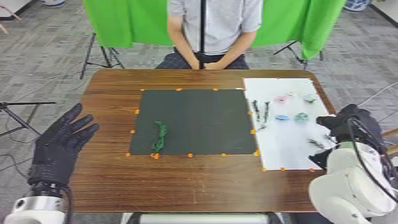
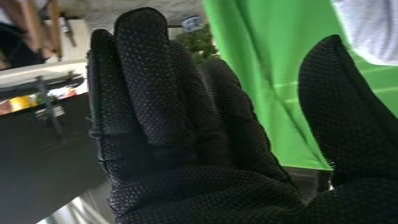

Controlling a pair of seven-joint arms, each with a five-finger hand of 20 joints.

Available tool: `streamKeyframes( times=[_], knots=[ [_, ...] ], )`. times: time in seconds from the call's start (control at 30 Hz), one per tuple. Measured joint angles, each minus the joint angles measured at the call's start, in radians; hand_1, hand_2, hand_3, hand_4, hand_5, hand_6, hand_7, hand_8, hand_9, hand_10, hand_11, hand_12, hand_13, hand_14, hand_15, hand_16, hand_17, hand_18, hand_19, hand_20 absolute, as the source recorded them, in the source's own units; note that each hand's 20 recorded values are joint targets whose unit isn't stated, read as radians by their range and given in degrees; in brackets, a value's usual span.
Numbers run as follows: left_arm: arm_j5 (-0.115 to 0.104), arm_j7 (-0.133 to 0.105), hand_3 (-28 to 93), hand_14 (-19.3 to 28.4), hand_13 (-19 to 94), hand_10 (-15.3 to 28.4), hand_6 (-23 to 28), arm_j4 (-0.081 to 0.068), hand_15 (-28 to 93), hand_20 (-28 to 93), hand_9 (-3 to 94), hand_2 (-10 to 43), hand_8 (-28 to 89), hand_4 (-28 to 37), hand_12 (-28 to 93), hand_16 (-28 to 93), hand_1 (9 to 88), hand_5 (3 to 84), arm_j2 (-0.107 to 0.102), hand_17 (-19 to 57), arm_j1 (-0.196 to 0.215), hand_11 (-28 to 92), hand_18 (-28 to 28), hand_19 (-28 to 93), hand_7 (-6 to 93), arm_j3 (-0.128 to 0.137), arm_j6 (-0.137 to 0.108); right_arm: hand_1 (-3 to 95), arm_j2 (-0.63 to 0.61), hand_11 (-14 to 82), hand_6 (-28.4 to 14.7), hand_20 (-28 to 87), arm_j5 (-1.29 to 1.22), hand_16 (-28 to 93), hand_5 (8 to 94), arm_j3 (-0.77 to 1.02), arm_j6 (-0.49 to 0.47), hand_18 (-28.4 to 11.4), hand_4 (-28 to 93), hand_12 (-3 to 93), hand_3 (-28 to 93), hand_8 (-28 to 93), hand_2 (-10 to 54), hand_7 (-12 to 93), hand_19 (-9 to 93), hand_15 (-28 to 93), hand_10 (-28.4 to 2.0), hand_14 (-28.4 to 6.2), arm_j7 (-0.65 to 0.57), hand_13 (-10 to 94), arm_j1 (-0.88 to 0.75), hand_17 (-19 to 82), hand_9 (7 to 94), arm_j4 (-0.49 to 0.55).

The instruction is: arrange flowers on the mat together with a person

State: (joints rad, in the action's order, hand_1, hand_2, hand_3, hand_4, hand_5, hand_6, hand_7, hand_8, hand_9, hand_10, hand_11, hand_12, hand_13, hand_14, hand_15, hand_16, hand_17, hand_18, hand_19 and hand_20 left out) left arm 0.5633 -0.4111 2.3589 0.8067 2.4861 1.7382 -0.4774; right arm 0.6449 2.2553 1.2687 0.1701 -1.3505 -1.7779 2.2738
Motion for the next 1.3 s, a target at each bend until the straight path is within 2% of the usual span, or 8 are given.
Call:
streamKeyframes(
  times=[0.27,0.57,0.83,1.07,1.3],
  knots=[
    [0.002,0.002,76,21.9,20,16.1,6.6,0.0,45,15,30.9,8.4,-9,-23.6,11,-6,21.3,33.5,0.0,-8.9,-0.002,21,17.4,39,10.3,0.0,0.001,38.1,-0.011,18.3,-7.5,-27,-0.105,9,52.7,0.022,-0.12,-24.4,-17,15.3,65,-9,-4.1,8,93,56,-23.8,-18.9,-0.049,67,-0.005,45,61.2,-0.065],
    [0.002,0.001,76,21.9,20,16.1,6.6,0.0,45,15,30.9,8.4,-9,-23.6,11,-6,21.3,33.5,0.0,-8.9,-0.002,21,17.4,39,10.4,0.0,0.002,41.0,-0.04,18.2,-6.3,-27,-0.112,9,51.5,-0.013,-0.155,-23.9,-17,15.4,64,-9,-6.5,8,93,57,-23.0,-18.3,-0.069,66,-0.001,45,60.3,-0.122],
    [0.004,0.005,76,21.9,20,16.1,6.6,-0.001,45,15,30.9,8.4,-9,-23.7,11,-6,21.3,33.5,0.0,-8.9,-0.01,21,17.4,38,10.4,-0.001,0.003,41.3,-0.052,18.3,-5.8,-27,-0.175,9,51.8,-0.086,-0.209,-23.3,-18,15.4,64,-9,-7.0,8,93,58,-22.5,-17.6,-0.071,65,0.073,44,58.6,-0.19],
    [0.008,0.008,76,21.9,20,16.1,6.7,-0.001,45,15,30.9,8.5,-9,-23.6,11,-6,21.3,33.6,0.004,-8.9,-0.013,21,17.4,38,10.3,0.0,0.003,44.8,-0.049,20.3,-5.8,-27,-0.203,9,58.5,-0.088,-0.228,-21.7,-18,15.0,63,-9,-8.0,5,93,57,-18.3,-15.6,-0.062,66,0.093,45,61.2,-0.237],
    [0.013,0.016,76,22.0,20,16.1,6.7,-0.001,45,15,30.9,8.4,-9,-23.5,11,-6,21.4,33.6,0.012,-8.9,-0.013,21,17.4,39,10.3,0.002,0.007,47.1,-0.036,21.4,-12.9,-27,-0.222,9,54.6,-0.092,-0.251,-20.1,-18,14.1,62,-9,-8.7,3,93,57,-13.2,-13.5,-0.043,68,0.096,46,61.9,-0.264]
  ],
)
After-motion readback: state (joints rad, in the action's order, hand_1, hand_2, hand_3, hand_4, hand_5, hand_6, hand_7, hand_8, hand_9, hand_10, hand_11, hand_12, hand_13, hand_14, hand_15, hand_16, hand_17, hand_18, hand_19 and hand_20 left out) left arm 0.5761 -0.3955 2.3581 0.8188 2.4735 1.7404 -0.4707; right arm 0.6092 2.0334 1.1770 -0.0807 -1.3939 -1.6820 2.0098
